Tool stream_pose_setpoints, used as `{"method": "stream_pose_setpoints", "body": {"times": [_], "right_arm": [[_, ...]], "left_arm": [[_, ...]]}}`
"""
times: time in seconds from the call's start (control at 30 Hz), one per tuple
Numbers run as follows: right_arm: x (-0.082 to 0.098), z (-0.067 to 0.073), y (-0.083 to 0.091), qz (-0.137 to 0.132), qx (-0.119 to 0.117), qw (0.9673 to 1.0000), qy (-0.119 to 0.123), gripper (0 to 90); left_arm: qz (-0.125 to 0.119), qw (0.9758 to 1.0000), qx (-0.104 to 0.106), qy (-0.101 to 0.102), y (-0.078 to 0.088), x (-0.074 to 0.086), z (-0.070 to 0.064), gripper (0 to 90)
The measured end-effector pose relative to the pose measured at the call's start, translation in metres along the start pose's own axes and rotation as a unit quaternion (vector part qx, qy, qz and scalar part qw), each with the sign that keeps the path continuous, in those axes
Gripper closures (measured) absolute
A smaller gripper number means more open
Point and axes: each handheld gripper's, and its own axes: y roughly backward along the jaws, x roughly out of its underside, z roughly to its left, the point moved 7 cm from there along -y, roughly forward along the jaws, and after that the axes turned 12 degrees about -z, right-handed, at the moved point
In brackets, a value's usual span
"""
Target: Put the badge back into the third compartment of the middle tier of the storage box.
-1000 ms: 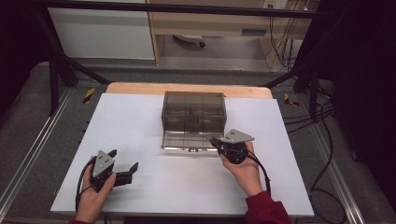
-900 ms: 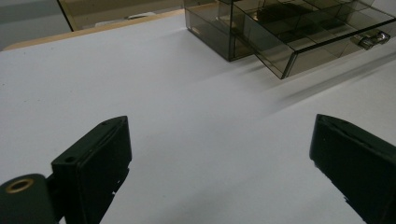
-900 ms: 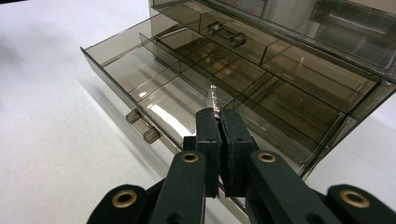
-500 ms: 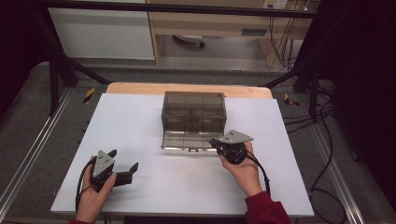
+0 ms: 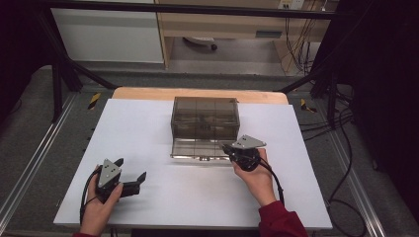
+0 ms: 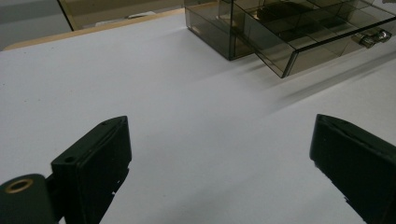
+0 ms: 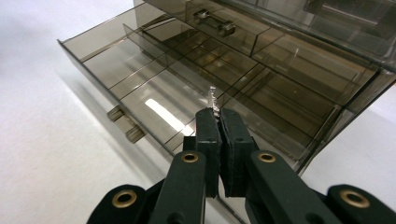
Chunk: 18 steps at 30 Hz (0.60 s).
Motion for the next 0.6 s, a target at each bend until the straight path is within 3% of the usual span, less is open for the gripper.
{"method": "stream_pose_setpoints", "body": {"times": [0.6], "right_arm": [[0.003, -0.007, -0.012, 0.009, 0.008, 0.9999, 0.001, 87.5]], "left_arm": [[0.001, 1.0, 0.0, -0.001, 0.0, 0.001, 0.0, 5.7]]}}
